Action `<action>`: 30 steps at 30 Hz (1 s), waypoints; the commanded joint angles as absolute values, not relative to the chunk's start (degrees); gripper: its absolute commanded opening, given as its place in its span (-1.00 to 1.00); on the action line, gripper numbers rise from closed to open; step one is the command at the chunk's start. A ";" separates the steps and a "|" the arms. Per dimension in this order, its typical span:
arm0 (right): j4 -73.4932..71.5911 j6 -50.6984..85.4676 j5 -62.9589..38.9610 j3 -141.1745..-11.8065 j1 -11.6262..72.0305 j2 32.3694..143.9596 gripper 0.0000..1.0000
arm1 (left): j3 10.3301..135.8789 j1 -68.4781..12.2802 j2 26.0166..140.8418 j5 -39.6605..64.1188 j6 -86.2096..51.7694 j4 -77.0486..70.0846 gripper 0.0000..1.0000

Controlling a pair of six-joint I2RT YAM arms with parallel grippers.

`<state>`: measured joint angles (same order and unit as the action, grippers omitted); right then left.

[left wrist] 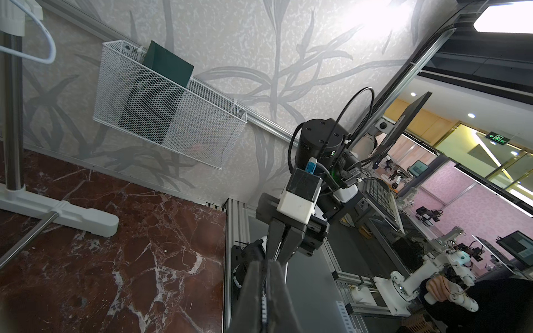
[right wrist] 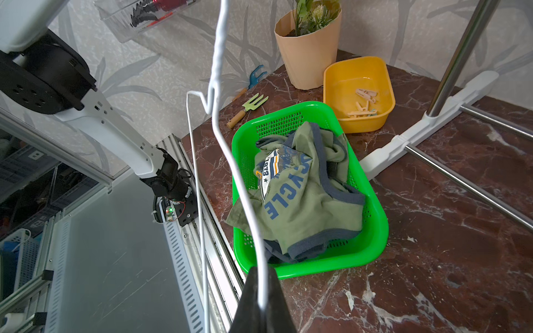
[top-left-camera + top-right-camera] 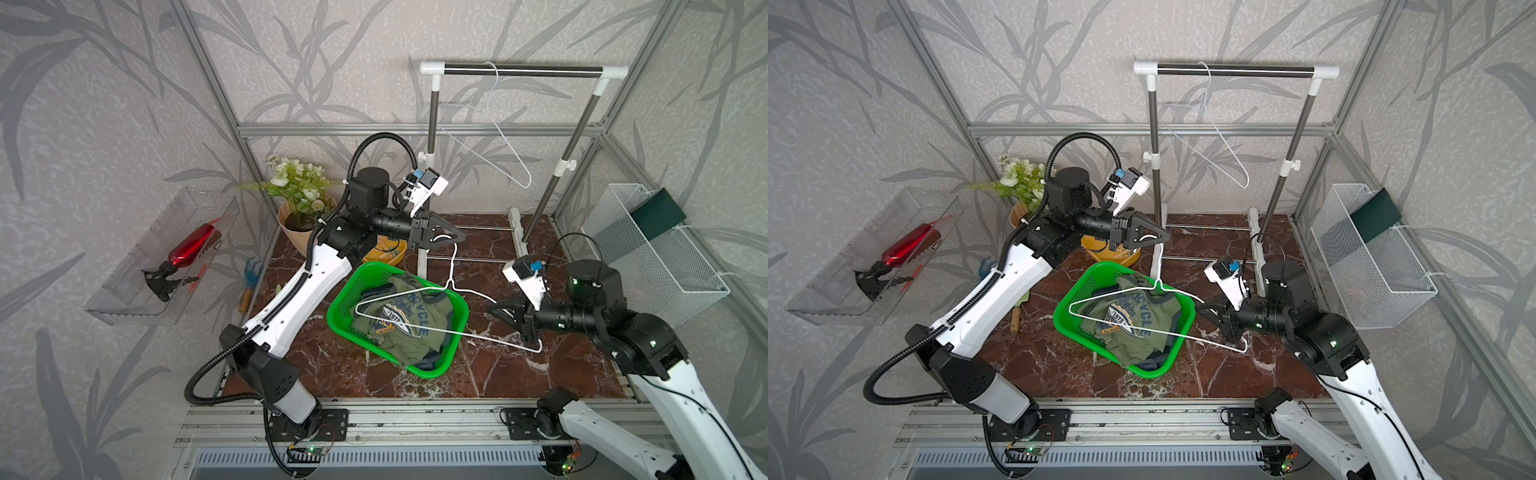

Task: Remove the clothespins securing tank tops to the hanger
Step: Adjust the hanger.

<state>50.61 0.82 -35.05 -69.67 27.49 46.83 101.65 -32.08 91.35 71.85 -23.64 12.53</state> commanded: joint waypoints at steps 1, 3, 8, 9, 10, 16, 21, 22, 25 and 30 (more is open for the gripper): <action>44.33 4.83 -41.24 -68.40 27.78 43.96 -1.00 | 99.36 -30.73 89.94 67.06 -19.87 13.89 -1.00; 43.39 5.97 -41.32 -67.67 27.82 43.45 -1.00 | 98.19 -30.71 89.38 65.70 -19.73 13.66 -1.00; 44.99 5.80 -39.14 -68.23 27.74 43.53 -1.00 | 97.60 -30.37 87.68 61.75 -19.15 15.82 0.05; 45.74 5.45 -38.76 -68.44 27.78 43.56 -1.00 | 97.49 -30.28 87.10 60.80 -19.16 16.14 0.20; 46.42 5.08 -38.34 -68.63 27.78 43.51 -1.00 | 97.41 -30.24 86.45 59.79 -19.03 16.40 0.29; 52.66 2.10 -33.04 -70.19 27.77 44.47 -1.00 | 94.57 -29.77 80.04 50.40 -15.68 21.38 0.87; 50.95 4.57 -29.39 -66.72 27.76 42.87 -1.00 | 88.08 -29.23 70.11 39.94 -14.80 21.34 0.98; 50.15 5.49 -28.24 -65.96 27.73 42.19 -1.00 | 87.00 -29.17 68.39 37.35 -14.16 22.61 0.98; 49.26 6.77 -22.33 -66.30 27.77 41.90 -1.00 | 83.03 -28.19 63.36 28.42 -14.07 27.62 0.99; 45.91 5.87 -13.86 -73.86 27.77 45.86 -1.00 | 74.92 -25.14 61.37 26.92 -17.12 34.58 0.94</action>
